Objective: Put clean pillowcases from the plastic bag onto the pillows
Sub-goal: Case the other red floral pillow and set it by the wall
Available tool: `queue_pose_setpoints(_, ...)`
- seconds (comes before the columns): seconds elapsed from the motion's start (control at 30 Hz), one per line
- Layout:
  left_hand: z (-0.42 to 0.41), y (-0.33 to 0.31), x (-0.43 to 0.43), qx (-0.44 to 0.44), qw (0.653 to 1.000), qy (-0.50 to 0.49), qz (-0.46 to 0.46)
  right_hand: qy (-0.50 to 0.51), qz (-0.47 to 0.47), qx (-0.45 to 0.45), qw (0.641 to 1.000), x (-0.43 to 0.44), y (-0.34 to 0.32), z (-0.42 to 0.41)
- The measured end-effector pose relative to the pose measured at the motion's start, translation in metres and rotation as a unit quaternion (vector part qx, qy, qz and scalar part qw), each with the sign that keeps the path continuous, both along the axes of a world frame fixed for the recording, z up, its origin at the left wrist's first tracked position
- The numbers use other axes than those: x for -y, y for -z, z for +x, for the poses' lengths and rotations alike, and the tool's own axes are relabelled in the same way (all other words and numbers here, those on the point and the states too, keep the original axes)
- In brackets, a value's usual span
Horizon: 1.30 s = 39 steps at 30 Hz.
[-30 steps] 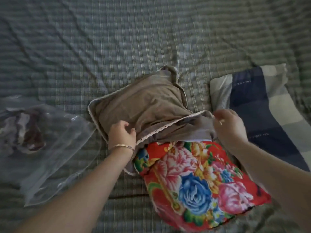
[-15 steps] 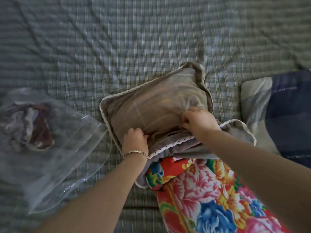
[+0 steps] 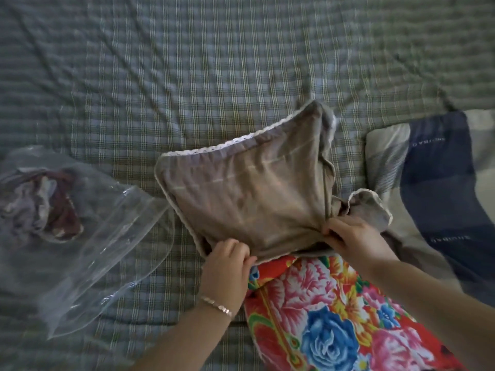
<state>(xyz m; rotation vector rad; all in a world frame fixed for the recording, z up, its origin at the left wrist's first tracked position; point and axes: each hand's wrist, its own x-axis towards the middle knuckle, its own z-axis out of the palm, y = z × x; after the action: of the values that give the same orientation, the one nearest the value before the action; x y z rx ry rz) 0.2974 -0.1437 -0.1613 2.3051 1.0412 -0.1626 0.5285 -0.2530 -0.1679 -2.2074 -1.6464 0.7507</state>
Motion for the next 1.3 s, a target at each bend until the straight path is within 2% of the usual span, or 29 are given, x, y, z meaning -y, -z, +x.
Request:
queue_pose_setpoints(0.03,0.005,0.001,0.005,0.006,1.000,0.003,0.007,0.033,-0.006,0.013,0.999,0.003,-0.002,-0.003)
queue_pose_setpoints(0.07,0.007,0.003,0.010,-0.023,1.000,0.015,0.016,0.047,-0.025,0.025,0.998,0.004,-0.002,-0.005)
queue_pose_setpoints(0.17,0.012,0.004,0.022,-0.162,0.986,0.046,0.007,-0.001,-0.183,0.016,0.983,0.001,-0.003,-0.006)
queue_pose_setpoints(0.2,0.010,0.005,0.024,-0.177,0.983,0.034,0.017,-0.015,-0.207,0.010,0.978,0.000,-0.002,-0.005)
queue_pose_setpoints(0.3,0.002,0.003,0.022,-0.145,0.986,0.051,0.061,-0.036,-0.210,0.015,0.977,-0.009,-0.004,-0.005)
queue_pose_setpoints(0.37,-0.001,0.001,0.023,-0.111,0.988,0.071,0.085,-0.088,-0.195,0.028,0.976,-0.013,-0.016,-0.008)
queue_pose_setpoints(0.47,0.000,-0.012,0.032,-0.071,0.991,0.100,0.057,-0.166,-0.144,0.028,0.975,-0.007,-0.039,-0.015)
queue_pose_setpoints(0.57,0.009,-0.026,0.037,-0.007,0.995,0.086,0.040,-0.163,-0.254,-0.008,0.953,0.011,-0.086,-0.024)
queue_pose_setpoints(0.63,0.017,-0.031,0.040,-0.013,0.995,0.092,0.044,-0.198,-0.271,-0.003,0.942,0.025,-0.109,-0.035)
queue_pose_setpoints(0.7,0.022,-0.041,0.044,-0.033,0.987,0.145,0.066,-0.225,-0.262,-0.002,0.938,0.037,-0.125,-0.047)
queue_pose_setpoints(0.73,0.021,-0.046,0.046,-0.046,0.981,0.177,0.068,-0.228,-0.256,0.000,0.939,0.043,-0.129,-0.050)
queue_pose_setpoints(0.8,0.013,-0.056,0.047,-0.044,0.980,0.178,0.070,-0.193,-0.239,0.021,0.951,0.053,-0.133,-0.045)
queue_pose_setpoints(0.87,0.003,-0.078,0.050,0.008,0.984,0.156,0.087,-0.154,-0.189,0.056,0.968,0.062,-0.133,-0.037)
queue_pose_setpoints(0.93,-0.008,-0.101,0.069,0.093,0.976,0.155,0.117,-0.166,-0.103,0.123,0.973,0.069,-0.128,-0.033)
queue_pose_setpoints(1.0,-0.024,-0.110,0.107,0.125,0.968,0.206,0.070,-0.125,-0.048,0.160,0.978,0.076,-0.120,-0.033)
queue_pose_setpoints(1.03,-0.028,-0.116,0.126,0.102,0.967,0.232,0.023,-0.117,-0.064,0.167,0.977,0.082,-0.115,-0.031)
queue_pose_setpoints(1.07,-0.030,-0.119,0.139,0.064,0.967,0.245,-0.015,-0.135,-0.111,0.174,0.969,0.087,-0.109,-0.030)
queue_pose_setpoints(1.1,-0.030,-0.120,0.146,-0.010,0.966,0.249,-0.071,-0.165,-0.192,0.183,0.950,0.096,-0.106,-0.032)
queue_pose_setpoints(1.13,-0.024,-0.117,0.150,-0.101,0.948,0.255,-0.160,-0.186,-0.255,0.199,0.928,0.111,-0.102,-0.032)
queue_pose_setpoints(1.17,-0.025,-0.105,0.152,-0.155,0.923,0.269,-0.228,-0.187,-0.304,0.206,0.911,0.126,-0.104,-0.031)
queue_pose_setpoints(1.23,-0.024,-0.078,0.151,-0.211,0.878,0.319,-0.287,-0.163,-0.399,0.209,0.878,0.161,-0.103,-0.027)
queue_pose_setpoints(1.27,-0.022,-0.068,0.149,-0.229,0.866,0.323,-0.306,-0.145,-0.448,0.211,0.856,0.174,-0.103,-0.028)
queue_pose_setpoints(1.3,-0.021,-0.061,0.147,-0.221,0.869,0.310,-0.317,-0.136,-0.463,0.217,0.849,0.184,-0.096,-0.031)
